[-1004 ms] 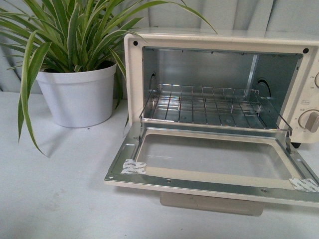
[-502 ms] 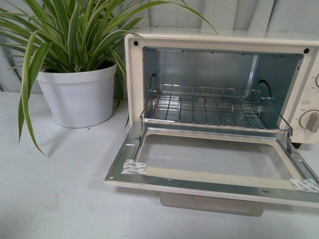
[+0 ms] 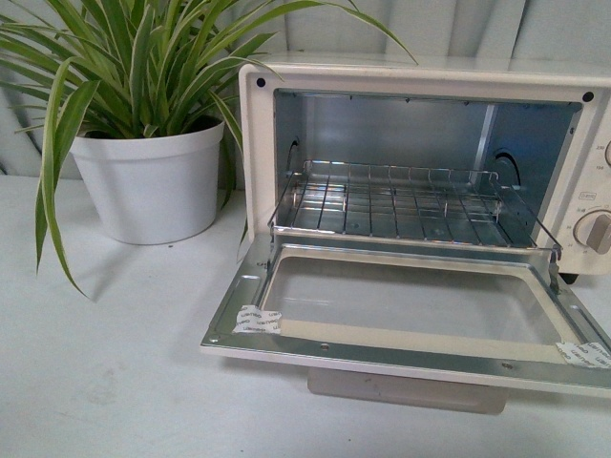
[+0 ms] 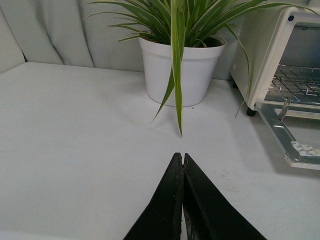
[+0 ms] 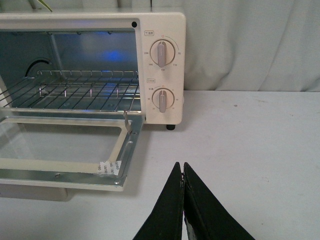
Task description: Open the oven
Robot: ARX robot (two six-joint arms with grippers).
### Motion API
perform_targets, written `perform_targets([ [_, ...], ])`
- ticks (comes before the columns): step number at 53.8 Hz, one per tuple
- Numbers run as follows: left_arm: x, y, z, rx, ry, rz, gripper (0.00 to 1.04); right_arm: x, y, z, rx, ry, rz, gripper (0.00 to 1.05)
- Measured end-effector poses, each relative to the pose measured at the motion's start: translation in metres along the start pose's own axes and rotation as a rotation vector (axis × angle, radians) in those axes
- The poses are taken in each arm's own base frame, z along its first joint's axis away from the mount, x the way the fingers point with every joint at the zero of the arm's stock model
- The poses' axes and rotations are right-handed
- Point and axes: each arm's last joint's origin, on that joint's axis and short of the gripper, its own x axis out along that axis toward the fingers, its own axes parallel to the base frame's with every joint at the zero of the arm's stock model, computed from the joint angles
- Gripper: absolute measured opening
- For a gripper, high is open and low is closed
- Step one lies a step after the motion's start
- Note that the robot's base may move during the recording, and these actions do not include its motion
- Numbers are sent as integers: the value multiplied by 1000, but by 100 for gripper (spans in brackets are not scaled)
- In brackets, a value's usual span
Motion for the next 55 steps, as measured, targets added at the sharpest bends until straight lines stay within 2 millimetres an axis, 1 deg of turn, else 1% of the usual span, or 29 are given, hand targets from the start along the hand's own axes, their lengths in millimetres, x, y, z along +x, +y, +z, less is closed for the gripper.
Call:
perform_targets([
  [13,0,0,0,0,0,0,4,0,0,0,0,0,0,1],
  [14,0,0,0,0,0,0,6,0,0,0,0,0,0,1],
  [15,0,0,0,0,0,0,9,0,0,0,-2,0,0,3],
  [16,0,0,0,0,0,0,11,0,0,0,-1,0,0,7],
  [19,0,0,0,0,0,0,22,0,0,0,-1,0,0,15],
  [20,0,0,0,0,0,0,23,0,0,0,-1,0,0,19],
  [22,0,0,0,0,0,0,31,0,0,0,-1,0,0,26],
  [23,0,0,0,0,0,0,34,0,0,0,-1,0,0,28],
  [27,0,0,0,0,0,0,47,0,0,0,-1,0,0,42],
  [28,0,0,0,0,0,0,50,0,0,0,-1,0,0,44],
  [32,0,0,0,0,0,0,63,0,0,0,-1,0,0,58],
  [34,0,0,0,0,0,0,68,0,0,0,-1,0,0,63],
  [36,0,0,0,0,0,0,75,0,0,0,-1,0,0,71],
  [37,0,0,0,0,0,0,79,0,0,0,-1,0,0,72],
  [41,0,0,0,0,0,0,97,0,0,0,-1,0,0,92],
  [42,0,0,0,1,0,0,100,0,0,0,-1,0,0,95],
  [43,0,0,0,1,0,0,100,0,0,0,0,0,0,97],
  [44,0,0,0,0,0,0,98,0,0,0,0,0,0,97],
  [46,0,0,0,0,0,0,98,0,0,0,-1,0,0,95],
  [55,0,0,0,0,0,0,98,0,0,0,-1,0,0,95],
])
